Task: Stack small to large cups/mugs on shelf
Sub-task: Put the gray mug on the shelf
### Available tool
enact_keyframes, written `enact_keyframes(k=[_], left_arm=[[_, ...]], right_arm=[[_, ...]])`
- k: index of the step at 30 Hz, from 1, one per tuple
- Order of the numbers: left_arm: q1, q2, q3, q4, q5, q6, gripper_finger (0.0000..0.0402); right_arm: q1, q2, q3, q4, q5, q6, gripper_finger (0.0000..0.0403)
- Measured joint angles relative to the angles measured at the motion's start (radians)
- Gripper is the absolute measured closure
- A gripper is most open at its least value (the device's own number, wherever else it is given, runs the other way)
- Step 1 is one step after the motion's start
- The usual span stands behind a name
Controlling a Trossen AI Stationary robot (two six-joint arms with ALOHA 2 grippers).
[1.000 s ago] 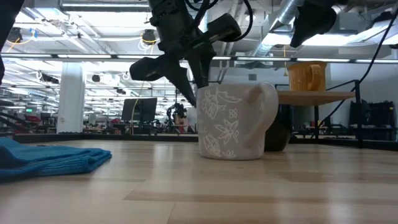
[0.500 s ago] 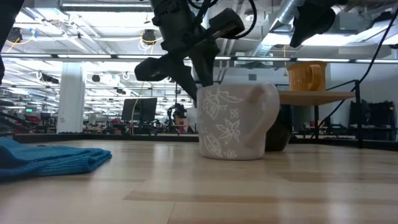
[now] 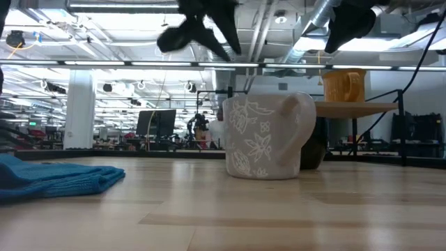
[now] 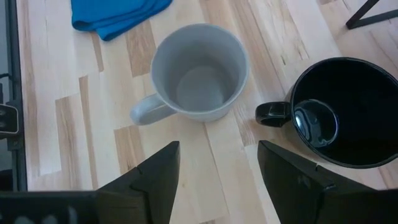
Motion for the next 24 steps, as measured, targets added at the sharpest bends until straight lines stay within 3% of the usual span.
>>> enact_keyframes(k=[7,12,17,24], left_arm=[[-0.092,-0.175,0.001,-0.012,-0.349,0.208,0.0319],[-0.19,-0.309,-0.019,-0.066,-0.529,0.309,0.0319],[-0.233,-0.385,-0.066,-0.118,-0.583,0.353,0.0319],[-0.234,-0.449,-0.246,-0.136,-0.582,0.402,0.0319]], right_arm=[[0.0,0.0,0.0,-0.01,-0.019,0.098,0.0163],[0.0,0.0,0.0,-0.013,-0.022,0.216,0.0163],[-0.011,0.038,0.007,0.025,-0.025,0.339,0.0163],[-0.027,0.22,0.147,0.098,-0.034,0.391,0.0163]])
